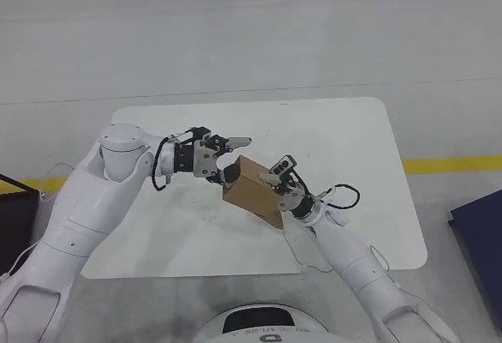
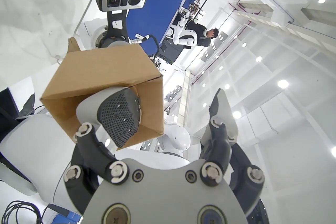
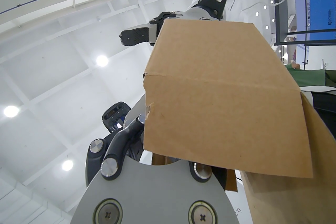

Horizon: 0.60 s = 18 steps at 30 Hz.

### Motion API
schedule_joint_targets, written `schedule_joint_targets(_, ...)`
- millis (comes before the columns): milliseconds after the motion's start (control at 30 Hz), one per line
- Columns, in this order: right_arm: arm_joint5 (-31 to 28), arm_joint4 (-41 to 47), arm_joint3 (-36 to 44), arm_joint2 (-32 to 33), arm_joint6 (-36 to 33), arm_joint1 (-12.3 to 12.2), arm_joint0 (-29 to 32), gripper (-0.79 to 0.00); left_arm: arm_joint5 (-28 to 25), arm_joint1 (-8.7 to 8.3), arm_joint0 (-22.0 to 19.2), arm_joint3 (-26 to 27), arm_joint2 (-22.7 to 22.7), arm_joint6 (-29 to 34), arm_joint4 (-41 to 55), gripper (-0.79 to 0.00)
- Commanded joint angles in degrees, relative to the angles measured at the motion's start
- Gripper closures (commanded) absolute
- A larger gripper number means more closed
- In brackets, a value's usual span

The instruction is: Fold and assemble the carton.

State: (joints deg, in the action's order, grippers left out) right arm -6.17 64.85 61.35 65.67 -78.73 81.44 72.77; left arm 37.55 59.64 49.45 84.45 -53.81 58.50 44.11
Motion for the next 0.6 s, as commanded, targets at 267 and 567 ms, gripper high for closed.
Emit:
schedule_joint_targets(267,-0.12,0.62,-0.67,-0.02,-0.01,0.1,-0.3,0.0,-0.39,0.0,-0.56,-1.19,-0.43,0.42,0.8,-0.693)
schedule_joint_targets(567,-0.46,0.94,-1.0,0.42,0.16,0.09,-0.66,0.0,-2.74,-2.26,3.92,-1.28,-9.64,0.87,2.91,-0.785)
